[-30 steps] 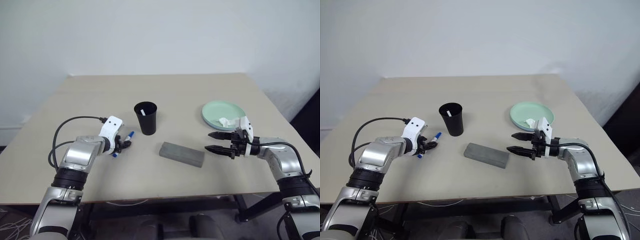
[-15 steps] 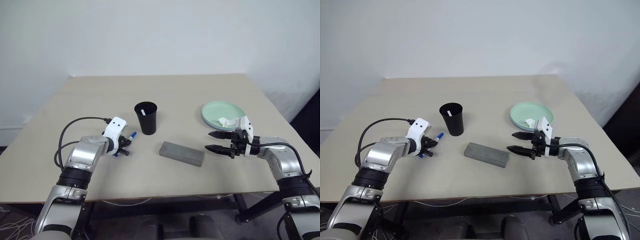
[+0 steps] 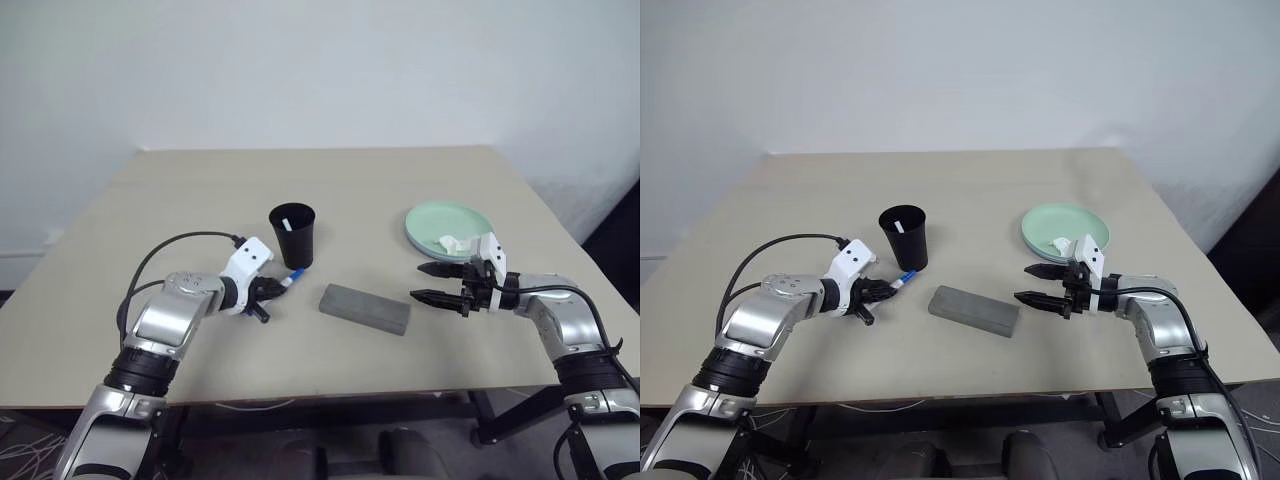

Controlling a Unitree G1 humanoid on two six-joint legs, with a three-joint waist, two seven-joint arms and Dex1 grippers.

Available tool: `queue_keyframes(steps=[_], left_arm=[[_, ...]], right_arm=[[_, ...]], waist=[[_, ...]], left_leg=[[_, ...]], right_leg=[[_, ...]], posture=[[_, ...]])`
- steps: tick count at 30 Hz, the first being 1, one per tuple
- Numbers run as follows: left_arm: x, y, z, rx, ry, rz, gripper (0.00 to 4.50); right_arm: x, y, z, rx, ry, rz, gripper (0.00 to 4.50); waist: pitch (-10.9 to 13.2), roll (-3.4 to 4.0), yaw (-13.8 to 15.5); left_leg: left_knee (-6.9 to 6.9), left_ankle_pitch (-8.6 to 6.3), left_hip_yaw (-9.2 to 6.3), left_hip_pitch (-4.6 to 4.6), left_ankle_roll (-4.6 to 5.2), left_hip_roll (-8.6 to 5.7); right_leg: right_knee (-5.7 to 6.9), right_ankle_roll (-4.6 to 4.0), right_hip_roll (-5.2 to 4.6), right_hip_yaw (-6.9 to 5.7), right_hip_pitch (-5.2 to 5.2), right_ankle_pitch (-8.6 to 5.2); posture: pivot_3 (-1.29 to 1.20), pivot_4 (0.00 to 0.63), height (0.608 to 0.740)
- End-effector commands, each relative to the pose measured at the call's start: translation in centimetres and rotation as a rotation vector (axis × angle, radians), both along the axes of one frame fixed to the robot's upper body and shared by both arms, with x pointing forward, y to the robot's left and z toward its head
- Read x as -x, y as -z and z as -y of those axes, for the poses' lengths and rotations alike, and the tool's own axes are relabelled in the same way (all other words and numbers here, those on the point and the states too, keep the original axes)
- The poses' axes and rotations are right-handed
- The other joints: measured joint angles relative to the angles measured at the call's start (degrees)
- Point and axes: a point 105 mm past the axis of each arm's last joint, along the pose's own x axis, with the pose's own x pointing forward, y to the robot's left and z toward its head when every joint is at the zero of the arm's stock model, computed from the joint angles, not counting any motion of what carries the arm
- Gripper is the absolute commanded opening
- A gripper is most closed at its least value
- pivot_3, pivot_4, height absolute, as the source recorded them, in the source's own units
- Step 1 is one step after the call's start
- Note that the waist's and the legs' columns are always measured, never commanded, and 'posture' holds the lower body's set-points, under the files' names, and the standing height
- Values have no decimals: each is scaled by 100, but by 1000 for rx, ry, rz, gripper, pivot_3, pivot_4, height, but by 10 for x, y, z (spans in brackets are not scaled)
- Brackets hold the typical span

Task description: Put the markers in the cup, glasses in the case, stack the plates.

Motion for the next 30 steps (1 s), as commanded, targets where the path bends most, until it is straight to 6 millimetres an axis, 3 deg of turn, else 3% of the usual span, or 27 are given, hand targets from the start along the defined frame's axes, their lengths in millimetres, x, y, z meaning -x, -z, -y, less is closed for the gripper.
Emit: queue_keyframes(steps=[1, 5, 10, 15, 25, 30], left_arm=[[3, -34, 28, 70, 149, 165, 125], [-12, -65, 41, 202, 134, 312, 125], [-42, -120, 51, 389, 39, 553, 125], [-75, -145, 43, 408, -115, 741, 125], [-102, -132, 39, 378, -200, 878, 125], [-107, -125, 41, 394, -224, 874, 125]], right_arm=[[-6, -14, -3, -2, -8, 65, 3410], [-7, -14, -3, 1, -8, 71, 3410], [-7, -15, -4, 1, -9, 81, 3410], [-9, -16, -5, 2, -6, 92, 3410], [-11, -20, -5, 4, 3, 111, 3410], [-12, -36, -3, -50, -1, 116, 3410]], waist=[[0, 0, 0], [1, -1, 3], [1, -2, 3], [0, -1, -11], [0, -3, 8], [0, -5, 5]], left_leg=[[0, 0, 2, 1, 0, 0], [3, 2, 2, 3, 0, 0], [14, 16, 1, 5, 22, -8], [14, 16, 2, 7, 26, -41], [13, 16, 1, -2, 27, -49], [13, 14, 0, -5, 28, -50]], right_leg=[[0, 0, 0, 0, 1, 0], [-3, 0, 0, 0, 7, 0], [-2, 1, 5, 0, 14, 0], [-2, 2, 5, 2, 17, 1], [-8, 7, 3, -1, 16, 5], [-9, 16, 1, -1, 15, 10]], posture=[[0, 0, 733], [0, 0, 733], [0, 0, 733], [0, 0, 733], [0, 0, 733], [0, 0, 733]])
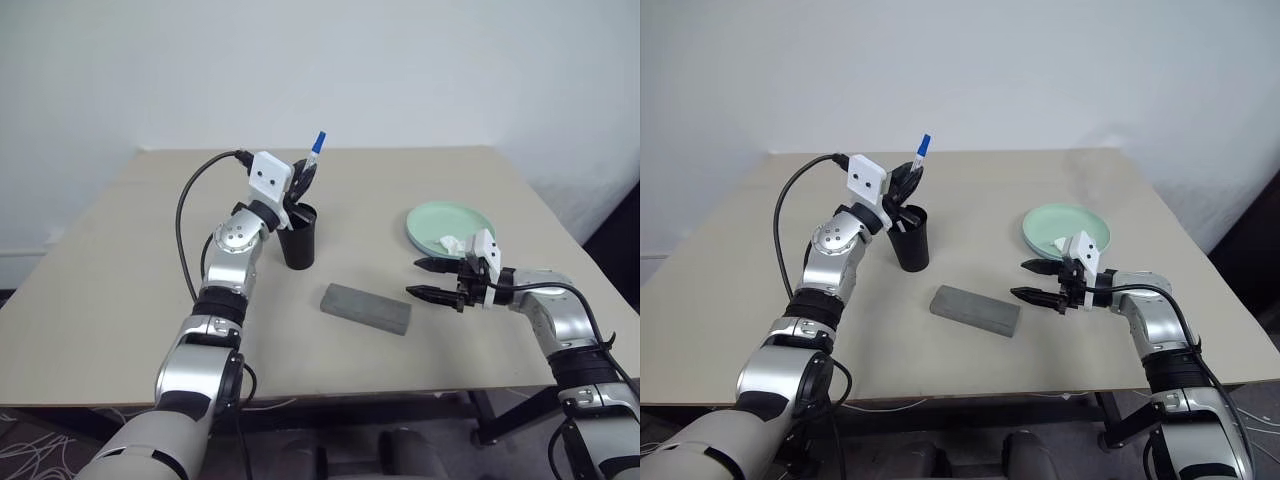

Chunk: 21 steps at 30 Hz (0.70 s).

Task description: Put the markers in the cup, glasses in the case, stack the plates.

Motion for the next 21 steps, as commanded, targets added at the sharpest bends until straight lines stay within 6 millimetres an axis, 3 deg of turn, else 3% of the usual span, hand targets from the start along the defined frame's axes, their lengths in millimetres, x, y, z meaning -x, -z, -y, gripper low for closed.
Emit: queue_keyframes(steps=[1, 11, 12, 18, 21], left_arm=[[-2, -22, 2, 25, -7, 87, 125], [-6, -16, -3, 49, -40, 81, 125], [-6, -16, -3, 51, -43, 80, 880], [-6, -16, -3, 56, -51, 89, 2868], [-6, -17, -2, 53, -52, 93, 2868]], right_arm=[[-5, -36, 2, -73, -9, 72, 3410], [-4, -48, 7, -113, -6, 55, 3410], [-4, -47, 7, -112, -6, 55, 3410], [-5, -46, 6, -109, -6, 57, 3410], [-5, -46, 6, -108, -6, 59, 3410]], waist=[[0, 0, -2], [0, 0, -1], [0, 0, -1], [0, 0, -1], [0, 0, -2]], left_leg=[[0, 0, 0, 0, 0, 0], [0, -1, -3, 1, -1, 5], [0, -1, -3, 1, -1, 5], [0, -2, -3, 0, -2, 5], [0, -2, -3, 0, -2, 5]], right_leg=[[1, 0, 0, -1, 0, 0], [2, 1, 0, -8, 0, 1], [2, 1, -1, -8, 0, 1], [2, 2, -1, -9, 0, 1], [2, 2, -1, -10, 0, 1]], posture=[[0, 0, 733], [0, 0, 733], [0, 0, 733], [0, 0, 733], [0, 0, 733]])
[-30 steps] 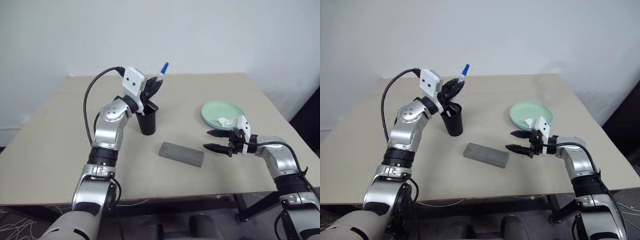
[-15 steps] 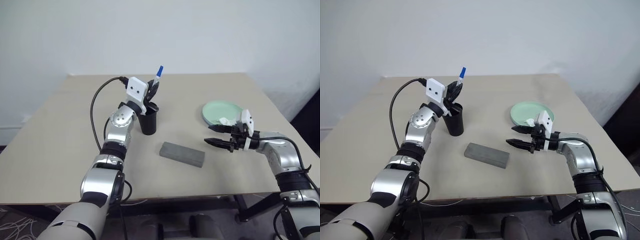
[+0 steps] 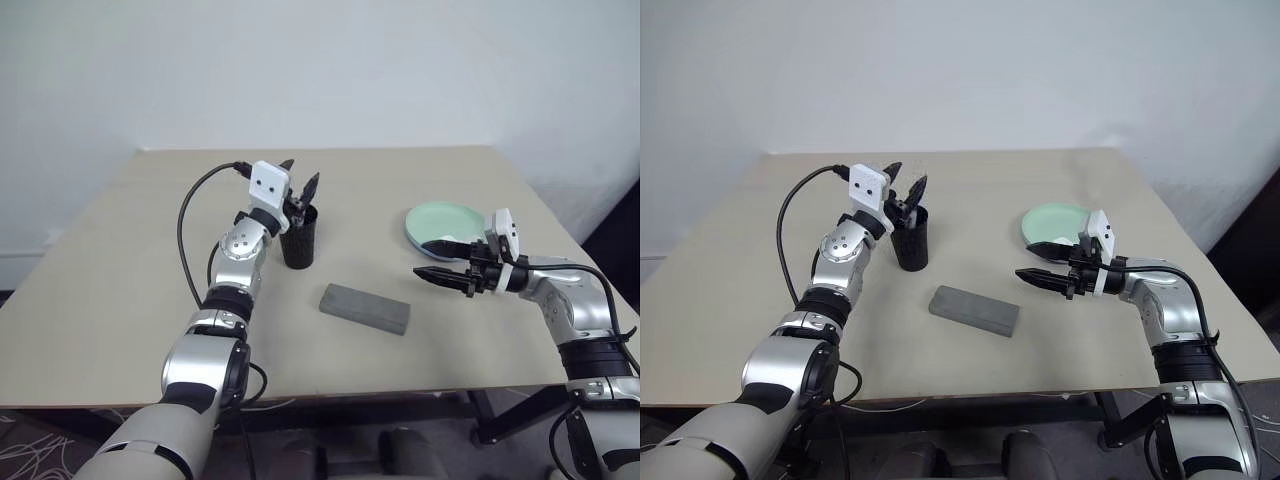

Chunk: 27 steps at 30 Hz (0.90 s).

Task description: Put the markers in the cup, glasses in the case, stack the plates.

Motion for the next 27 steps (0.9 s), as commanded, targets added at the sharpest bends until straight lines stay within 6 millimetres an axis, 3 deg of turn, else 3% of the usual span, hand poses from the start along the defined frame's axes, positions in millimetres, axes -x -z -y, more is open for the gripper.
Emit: queue_keyframes(steps=[1, 6, 12, 16, 22, 27], left_arm=[[-1, -30, 5, 7, 9, 94, 2868], [-1, -32, 6, 14, 12, 100, 2868], [3, -48, 9, 92, 67, 122, 2868], [22, -55, 6, 127, 192, 112, 2868], [68, -31, -9, 64, 335, -16, 2868], [104, 7, -21, -42, 357, -149, 2868]], right_arm=[[-3, -17, 0, -9, -8, 72, 3410], [-3, -17, 0, -9, -7, 76, 3410], [-4, -17, 1, -9, 2, 82, 3410], [-10, -20, 2, -24, 55, 121, 3410], [-15, -18, 10, -32, 127, 147, 3410], [-16, -10, 24, -21, 191, 142, 3410]], waist=[[0, 0, 0], [0, 0, 0], [0, 0, -1], [0, 0, -13], [-2, 7, -36], [-2, 6, 1]], left_leg=[[0, 0, 0, 0, 0, 0], [0, 0, 0, 0, 0, 0], [0, 0, 0, -1, 0, 0], [-2, -1, 0, -2, -1, 1], [-10, -12, 9, 14, -4, 20], [-6, -11, 4, 11, -6, 47]], right_leg=[[0, 0, 0, 0, 0, 0], [0, 0, 0, 0, 0, 0], [-1, 0, 0, -1, 0, 0], [-2, 0, 0, 0, -2, 0], [10, -2, 13, 8, -8, -1], [7, -17, 4, 6, -3, -10]], posture=[[0, 0, 733], [0, 0, 733], [0, 0, 733], [0, 0, 733], [0, 0, 733], [0, 0, 733]])
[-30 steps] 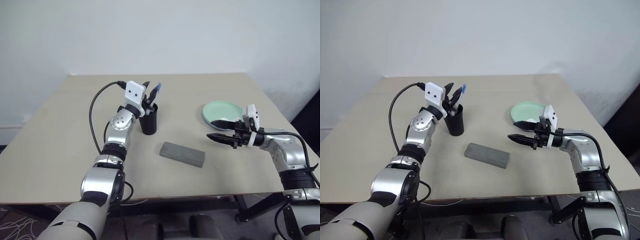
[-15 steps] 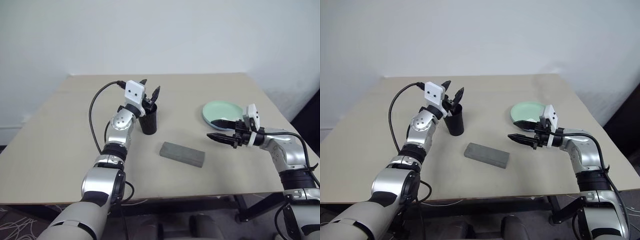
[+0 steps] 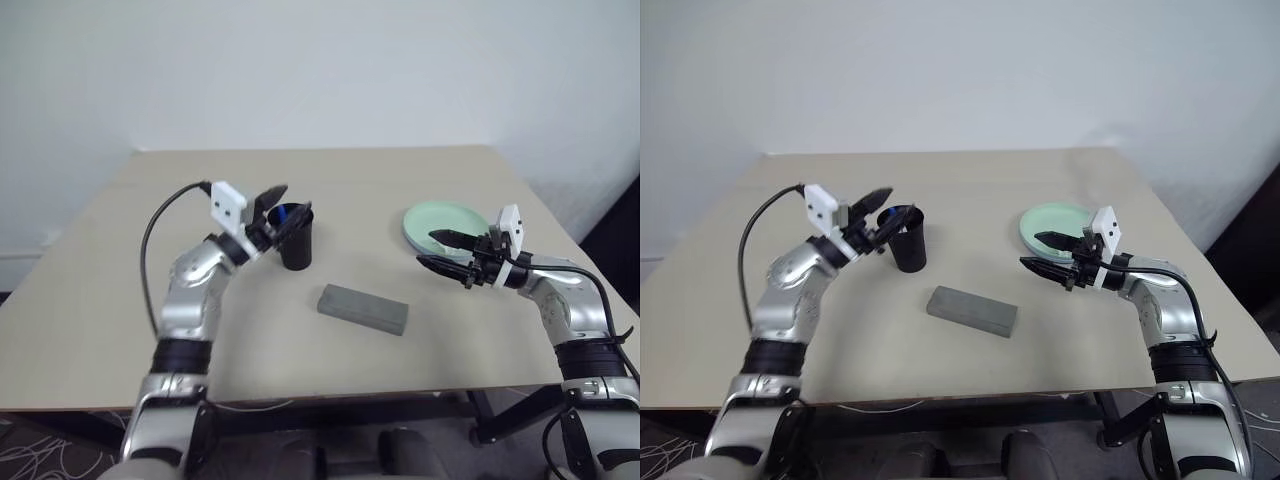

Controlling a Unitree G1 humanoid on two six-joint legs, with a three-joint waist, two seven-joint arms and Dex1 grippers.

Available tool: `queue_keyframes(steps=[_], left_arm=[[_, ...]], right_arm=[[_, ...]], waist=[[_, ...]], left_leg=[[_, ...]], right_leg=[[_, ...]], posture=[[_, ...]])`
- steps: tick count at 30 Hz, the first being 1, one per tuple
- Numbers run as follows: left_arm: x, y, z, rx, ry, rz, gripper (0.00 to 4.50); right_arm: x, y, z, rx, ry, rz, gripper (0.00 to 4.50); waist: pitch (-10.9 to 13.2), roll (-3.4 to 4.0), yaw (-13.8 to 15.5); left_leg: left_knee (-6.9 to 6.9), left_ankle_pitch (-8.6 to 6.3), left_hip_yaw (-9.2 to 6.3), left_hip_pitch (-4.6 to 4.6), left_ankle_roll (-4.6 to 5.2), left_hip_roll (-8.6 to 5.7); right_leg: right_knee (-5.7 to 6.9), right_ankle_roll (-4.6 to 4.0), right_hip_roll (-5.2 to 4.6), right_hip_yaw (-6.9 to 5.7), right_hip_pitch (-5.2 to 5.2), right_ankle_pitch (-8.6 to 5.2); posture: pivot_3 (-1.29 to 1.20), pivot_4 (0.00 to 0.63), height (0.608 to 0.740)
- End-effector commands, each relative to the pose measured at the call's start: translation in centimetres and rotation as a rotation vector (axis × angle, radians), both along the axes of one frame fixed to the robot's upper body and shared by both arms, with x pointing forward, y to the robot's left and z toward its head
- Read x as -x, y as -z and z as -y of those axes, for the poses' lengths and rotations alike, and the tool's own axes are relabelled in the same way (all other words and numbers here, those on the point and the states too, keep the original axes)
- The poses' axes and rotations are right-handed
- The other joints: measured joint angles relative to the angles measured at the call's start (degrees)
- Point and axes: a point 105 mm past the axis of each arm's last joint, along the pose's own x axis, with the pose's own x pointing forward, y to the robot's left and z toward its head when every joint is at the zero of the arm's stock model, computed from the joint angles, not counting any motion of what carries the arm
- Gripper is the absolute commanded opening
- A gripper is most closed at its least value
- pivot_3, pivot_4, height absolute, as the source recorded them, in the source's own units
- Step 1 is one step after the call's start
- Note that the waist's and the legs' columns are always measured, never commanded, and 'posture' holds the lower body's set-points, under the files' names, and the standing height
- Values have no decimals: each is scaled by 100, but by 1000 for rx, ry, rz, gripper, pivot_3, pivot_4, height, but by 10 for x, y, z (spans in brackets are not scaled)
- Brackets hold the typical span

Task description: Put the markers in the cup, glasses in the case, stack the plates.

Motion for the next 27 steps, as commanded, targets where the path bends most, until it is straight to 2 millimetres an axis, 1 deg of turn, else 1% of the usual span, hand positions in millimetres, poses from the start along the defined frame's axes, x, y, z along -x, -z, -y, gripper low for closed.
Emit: queue_keyframes(steps=[1, 3, 5, 6, 8, 10, 12, 15, 18, 23, 27], left_arm=[[18, -1, 4, -49, 41, 14, 2868], [25, 13, 1, -74, 34, -20, 2868], [27, 29, -4, -112, 5, -46, 2868], [27, 34, -4, -122, -4, -51, 2868], [26, 41, -8, -113, -31, -62, 2868], [21, 50, -10, -82, -64, -86, 2868], [17, 58, -9, -78, -74, -95, 2868], [13, 59, -5, -74, -70, -87, 2868], [10, 60, -4, -69, -68, -83, 2868], [11, 59, 2, -48, -74, -79, 2868], [15, 62, 8, -37, -71, -86, 2868]], right_arm=[[1, -5, 15, 11, 52, 43, 3410], [5, 4, 21, 39, 64, 31, 3410], [10, 11, 29, 57, 81, 13, 3410], [11, 13, 32, 62, 87, 8, 3410], [15, 19, 41, 82, 117, -5, 3410], [19, 27, 58, 105, 180, -23, 3410], [25, 29, 70, 102, 225, -32, 3410], [30, 26, 82, 108, 260, -29, 3410], [30, 28, 92, 119, 303, -27, 3410], [35, 29, 94, 119, 307, -35, 3410], [39, 31, 94, 125, 306, -49, 3410]], waist=[[0, 0, 8], [-1, -1, 9], [-1, 0, 4], [0, 0, 3], [0, 1, 0], [0, 2, 3], [0, 2, 4], [0, 1, -1], [1, 0, -15], [0, 1, -10], [0, 0, -10]], left_leg=[[0, -1, 0, 0, 0, -1], [1, -10, 1, -1, -16, -2], [1, -10, 6, -2, -15, -1], [1, -10, 6, -1, -16, -1], [1, -10, 8, 0, -16, 1], [1, -9, 9, 2, -17, 2], [1, -9, 9, 4, -17, 3], [1, -9, 12, 2, -17, 1], [1, -9, 17, 1, -16, 1], [1, -10, 16, 3, -16, 3], [1, -10, 14, 0, -16, 6]], right_leg=[[-7, 0, -3, 0, 5, 0], [-15, 1, -6, 0, 8, -1], [-17, 1, -7, 1, 7, -1], [-16, 1, -7, 1, 6, -1], [-11, 0, -5, 0, 3, -1], [-7, 0, -2, 0, 3, -1], [-7, -1, -3, -1, 5, -1], [-9, 0, -3, 0, 4, -1], [-12, 0, -3, 2, 3, -1], [-11, 0, -2, 1, 3, -1], [-15, 0, -3, 1, 3, -1]], posture=[[0, 0, 733], [0, 0, 733], [0, 0, 733], [0, 0, 733], [0, 0, 733], [0, 0, 733], [0, 0, 733], [0, 0, 733], [0, 0, 733], [0, 0, 733], [0, 0, 733]])
